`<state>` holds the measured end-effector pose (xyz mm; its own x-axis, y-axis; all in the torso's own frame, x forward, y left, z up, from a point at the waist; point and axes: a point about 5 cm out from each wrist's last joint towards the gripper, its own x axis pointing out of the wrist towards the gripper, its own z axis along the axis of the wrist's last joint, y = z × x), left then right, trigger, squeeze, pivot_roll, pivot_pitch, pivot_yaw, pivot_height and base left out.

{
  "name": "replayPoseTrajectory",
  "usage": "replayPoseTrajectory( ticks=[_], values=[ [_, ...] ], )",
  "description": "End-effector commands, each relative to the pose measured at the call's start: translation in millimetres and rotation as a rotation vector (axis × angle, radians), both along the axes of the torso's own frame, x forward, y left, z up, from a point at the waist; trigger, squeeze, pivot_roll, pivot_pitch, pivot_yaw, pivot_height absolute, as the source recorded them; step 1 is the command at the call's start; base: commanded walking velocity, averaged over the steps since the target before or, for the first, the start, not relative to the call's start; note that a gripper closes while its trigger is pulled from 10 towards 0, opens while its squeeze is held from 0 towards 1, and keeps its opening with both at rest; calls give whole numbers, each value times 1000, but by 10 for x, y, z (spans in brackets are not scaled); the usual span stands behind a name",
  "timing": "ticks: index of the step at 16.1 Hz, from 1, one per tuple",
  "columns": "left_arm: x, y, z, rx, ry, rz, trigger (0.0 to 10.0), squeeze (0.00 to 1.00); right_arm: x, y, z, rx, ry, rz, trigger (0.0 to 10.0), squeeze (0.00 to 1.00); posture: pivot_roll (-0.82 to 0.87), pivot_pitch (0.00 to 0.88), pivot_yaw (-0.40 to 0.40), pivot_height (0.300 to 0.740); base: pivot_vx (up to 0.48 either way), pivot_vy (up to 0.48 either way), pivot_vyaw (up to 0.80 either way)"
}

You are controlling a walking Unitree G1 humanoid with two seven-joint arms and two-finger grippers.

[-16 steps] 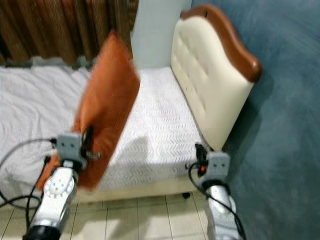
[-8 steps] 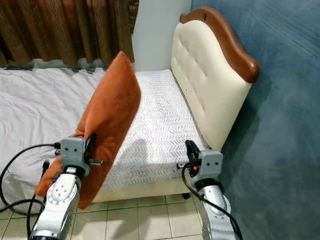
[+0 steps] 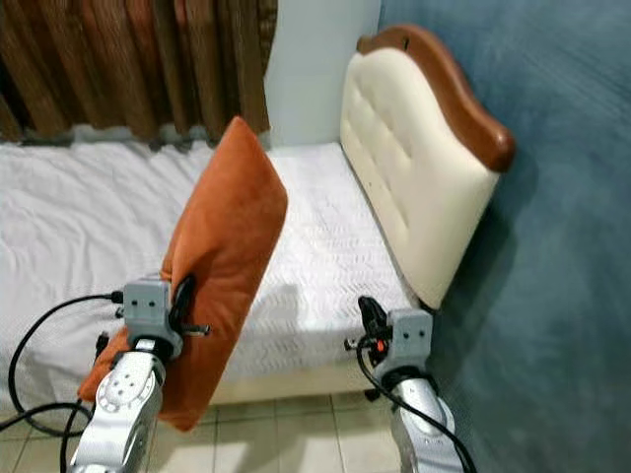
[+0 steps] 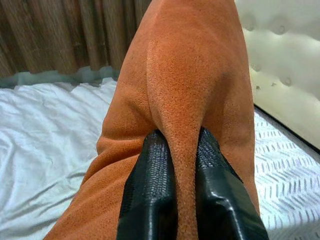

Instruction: Clean up the room

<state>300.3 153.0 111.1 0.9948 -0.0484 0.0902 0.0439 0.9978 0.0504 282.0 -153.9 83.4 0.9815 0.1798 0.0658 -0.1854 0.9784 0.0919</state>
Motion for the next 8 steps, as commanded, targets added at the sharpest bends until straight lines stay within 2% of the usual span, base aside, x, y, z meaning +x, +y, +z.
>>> replayPoseTrajectory(
  ticks=[1,8],
  values=[
    [53,-47,268,-15,-110,-19,10000,0,20,18,67,2,-14,19,10000,0,41,0,-55,740,469,0,0],
    [93,-90,207,-46,-73,-26,10000,0,52,43,4,42,53,65,10000,0,39,0,-54,740,468,0,0]
  ],
)
